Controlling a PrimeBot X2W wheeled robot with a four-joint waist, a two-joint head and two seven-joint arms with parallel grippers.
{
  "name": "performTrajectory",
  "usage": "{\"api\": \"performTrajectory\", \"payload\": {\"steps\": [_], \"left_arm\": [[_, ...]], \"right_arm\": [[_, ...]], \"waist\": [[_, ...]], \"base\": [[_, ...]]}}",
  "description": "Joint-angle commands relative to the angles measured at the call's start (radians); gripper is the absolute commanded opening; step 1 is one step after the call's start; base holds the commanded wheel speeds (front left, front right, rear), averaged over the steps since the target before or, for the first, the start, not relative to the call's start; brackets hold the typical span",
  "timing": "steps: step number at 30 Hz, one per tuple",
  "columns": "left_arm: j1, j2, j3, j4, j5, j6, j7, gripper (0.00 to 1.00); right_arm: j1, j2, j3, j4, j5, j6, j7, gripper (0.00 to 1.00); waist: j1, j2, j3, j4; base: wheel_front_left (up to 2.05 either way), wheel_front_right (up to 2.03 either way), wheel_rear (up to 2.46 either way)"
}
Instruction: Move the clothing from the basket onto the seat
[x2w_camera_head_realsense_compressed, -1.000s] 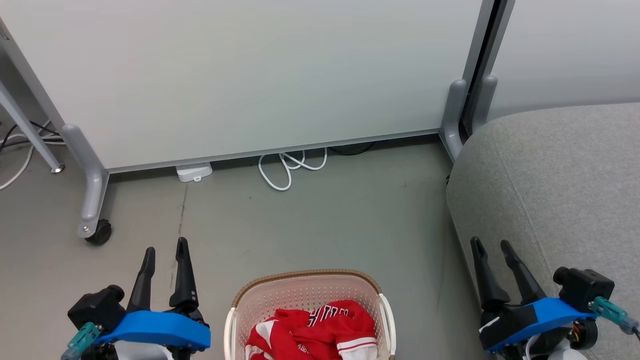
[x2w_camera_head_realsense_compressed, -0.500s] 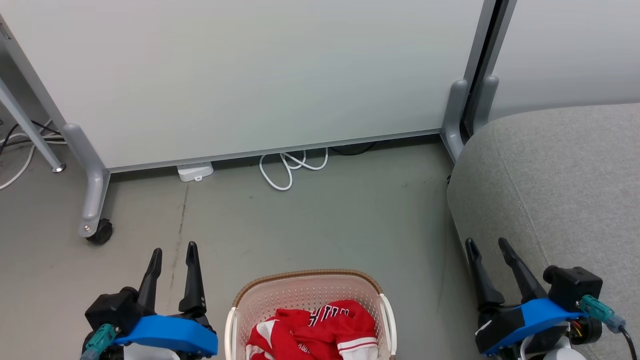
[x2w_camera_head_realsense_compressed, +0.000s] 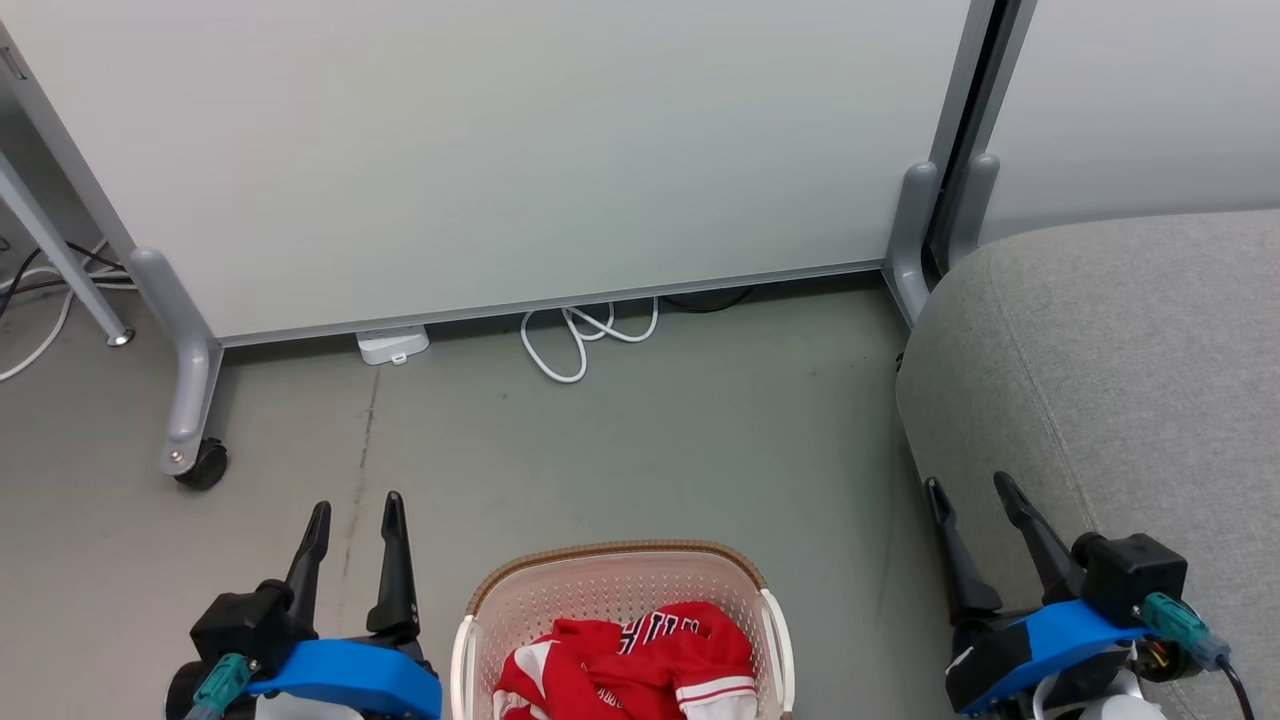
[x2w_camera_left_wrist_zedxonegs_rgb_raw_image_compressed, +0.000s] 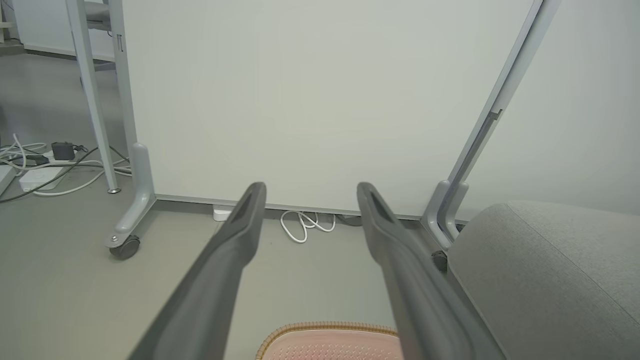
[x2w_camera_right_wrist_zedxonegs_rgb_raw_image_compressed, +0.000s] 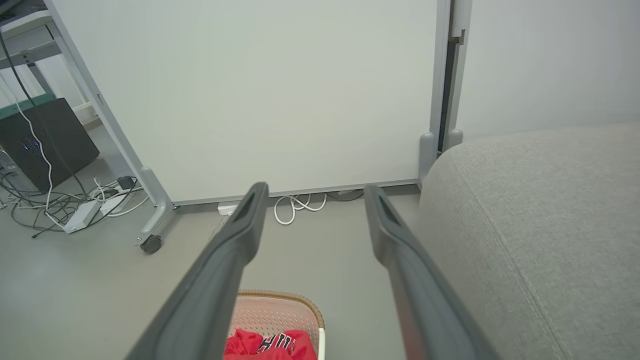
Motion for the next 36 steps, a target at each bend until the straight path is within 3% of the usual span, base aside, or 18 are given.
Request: {"api": "performTrajectory", "payload": {"steps": [1,16,36], "left_arm": [[-0.004,0.003,-0.005,0.003,0.019,-0.001,-0.012,1.00],[-0.003,0.003,-0.019,0.029,0.087,-0.002,-0.037,1.00],[-0.008,0.003,-0.030,0.046,0.075,0.002,-0.036,1.00]], "right_arm": [[-0.015,-0.007,0.002,-0.008,-0.029,0.002,-0.008,1.00],[-0.012,-0.007,0.006,-0.002,-0.105,0.002,-0.031,1.00],[-0.037,-0.007,0.025,-0.010,-0.091,0.002,-0.027,1.00]], "waist": [[0.0000,0.0000,-0.001,0.000],[0.0000,0.0000,-0.005,0.004],[0.0000,0.0000,0.033,-0.017]], "base": [[0.00,0.00,0.00],[0.00,0.00,0.00],[0.00,0.00,0.00]]}}
